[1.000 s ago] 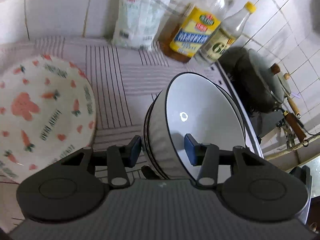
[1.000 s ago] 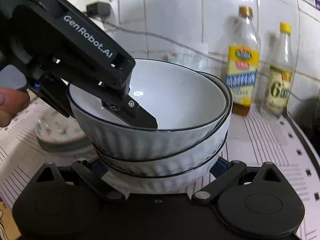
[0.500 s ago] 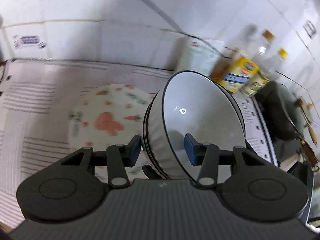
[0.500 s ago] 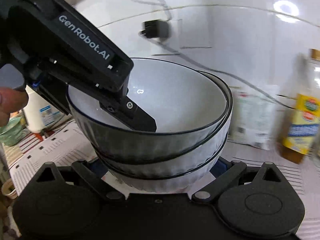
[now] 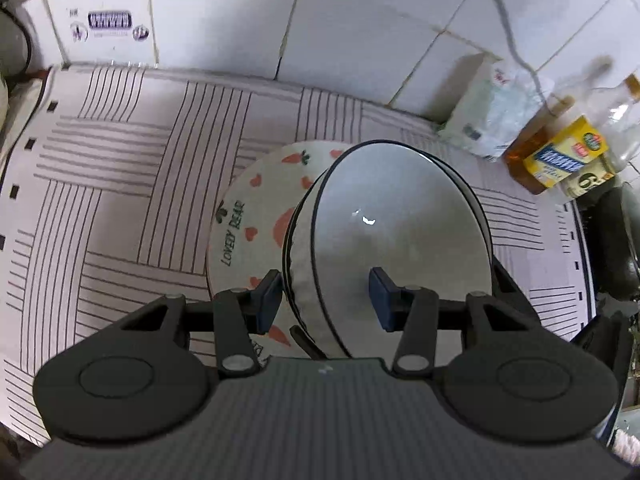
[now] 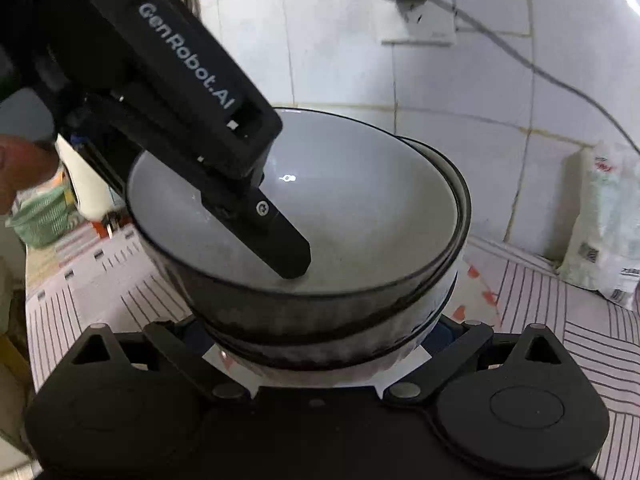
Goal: Organize plates and bowls
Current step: 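Lower the bowl stack onto the bunny plate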
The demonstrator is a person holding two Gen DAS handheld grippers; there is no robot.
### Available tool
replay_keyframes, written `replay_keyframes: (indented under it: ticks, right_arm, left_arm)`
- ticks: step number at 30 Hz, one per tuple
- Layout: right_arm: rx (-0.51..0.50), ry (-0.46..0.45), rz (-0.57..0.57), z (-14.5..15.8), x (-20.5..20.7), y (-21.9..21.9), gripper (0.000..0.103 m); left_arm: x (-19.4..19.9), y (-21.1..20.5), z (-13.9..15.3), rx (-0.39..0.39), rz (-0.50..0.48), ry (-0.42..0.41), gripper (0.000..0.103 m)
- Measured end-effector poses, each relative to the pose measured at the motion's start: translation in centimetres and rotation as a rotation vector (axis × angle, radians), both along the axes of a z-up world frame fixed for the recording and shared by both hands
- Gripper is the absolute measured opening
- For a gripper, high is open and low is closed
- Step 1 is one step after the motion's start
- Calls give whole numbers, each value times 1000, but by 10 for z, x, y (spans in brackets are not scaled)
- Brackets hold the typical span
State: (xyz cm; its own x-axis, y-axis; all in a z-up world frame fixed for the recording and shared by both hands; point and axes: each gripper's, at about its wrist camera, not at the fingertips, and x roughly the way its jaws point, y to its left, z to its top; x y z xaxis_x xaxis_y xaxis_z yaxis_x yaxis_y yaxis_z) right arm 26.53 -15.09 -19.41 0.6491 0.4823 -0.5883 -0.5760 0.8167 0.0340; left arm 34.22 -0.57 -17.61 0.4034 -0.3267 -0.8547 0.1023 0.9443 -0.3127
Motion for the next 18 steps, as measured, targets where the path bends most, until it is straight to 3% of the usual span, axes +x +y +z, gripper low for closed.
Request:
replay_keyframes:
  ticks: [9, 18]
  right_arm:
    - [-5, 63, 16, -10, 17, 0, 101]
    - [-27, 51, 36, -15, 31, -1, 101]
  left_arm:
    - [10, 0, -13, -1, 23, 37, 46]
    - [8, -4, -14, 10, 41, 16, 46]
